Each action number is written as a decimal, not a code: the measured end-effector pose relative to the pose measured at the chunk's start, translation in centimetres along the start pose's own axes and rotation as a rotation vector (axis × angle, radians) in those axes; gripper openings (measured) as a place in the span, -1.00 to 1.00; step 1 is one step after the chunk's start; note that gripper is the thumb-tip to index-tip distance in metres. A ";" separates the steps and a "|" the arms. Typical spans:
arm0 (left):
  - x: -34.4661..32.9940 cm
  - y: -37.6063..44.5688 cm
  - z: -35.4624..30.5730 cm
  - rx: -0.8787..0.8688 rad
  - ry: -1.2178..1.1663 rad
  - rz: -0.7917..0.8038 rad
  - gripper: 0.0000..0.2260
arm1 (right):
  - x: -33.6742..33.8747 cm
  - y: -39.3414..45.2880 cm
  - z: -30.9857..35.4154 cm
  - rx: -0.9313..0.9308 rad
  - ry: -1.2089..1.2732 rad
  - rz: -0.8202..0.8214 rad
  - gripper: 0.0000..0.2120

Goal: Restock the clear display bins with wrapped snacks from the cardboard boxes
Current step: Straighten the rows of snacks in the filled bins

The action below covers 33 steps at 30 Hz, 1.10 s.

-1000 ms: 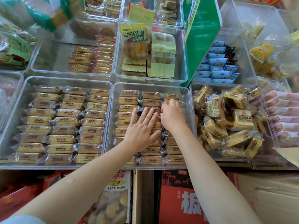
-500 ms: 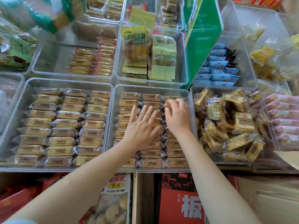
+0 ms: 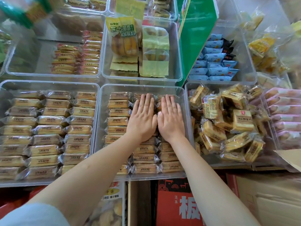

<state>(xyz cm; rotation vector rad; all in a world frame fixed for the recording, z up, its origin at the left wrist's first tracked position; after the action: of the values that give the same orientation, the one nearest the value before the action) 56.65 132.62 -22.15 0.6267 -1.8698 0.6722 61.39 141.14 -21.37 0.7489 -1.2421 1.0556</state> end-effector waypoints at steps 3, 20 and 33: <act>-0.1 0.0 0.0 -0.008 -0.003 -0.013 -0.40 | -0.3 0.1 -0.3 -0.019 -0.006 -0.017 -0.39; -1.1 -5.9 -0.2 0.049 0.071 -0.016 -0.38 | -0.2 -4.3 0.5 -0.022 0.033 -0.027 -0.38; -1.3 -8.7 -1.5 0.047 0.153 0.036 -0.40 | -0.3 -8.0 1.0 0.004 -0.144 0.132 -0.39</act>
<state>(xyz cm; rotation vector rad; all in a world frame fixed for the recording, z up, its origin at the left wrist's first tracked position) 64.04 127.63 -21.41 0.5571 -1.7310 0.7678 68.42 137.28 -20.76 0.7649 -1.4289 1.1263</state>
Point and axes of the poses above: each hand's wrist, its own y-axis towards the middle knuckle, its own x-axis out of the back of the hand, z = x × y, the point moved 10 cm from there along y, towards the middle knuckle, and after that the axes turned 4 degrees about -y, right-handed, at the moved point
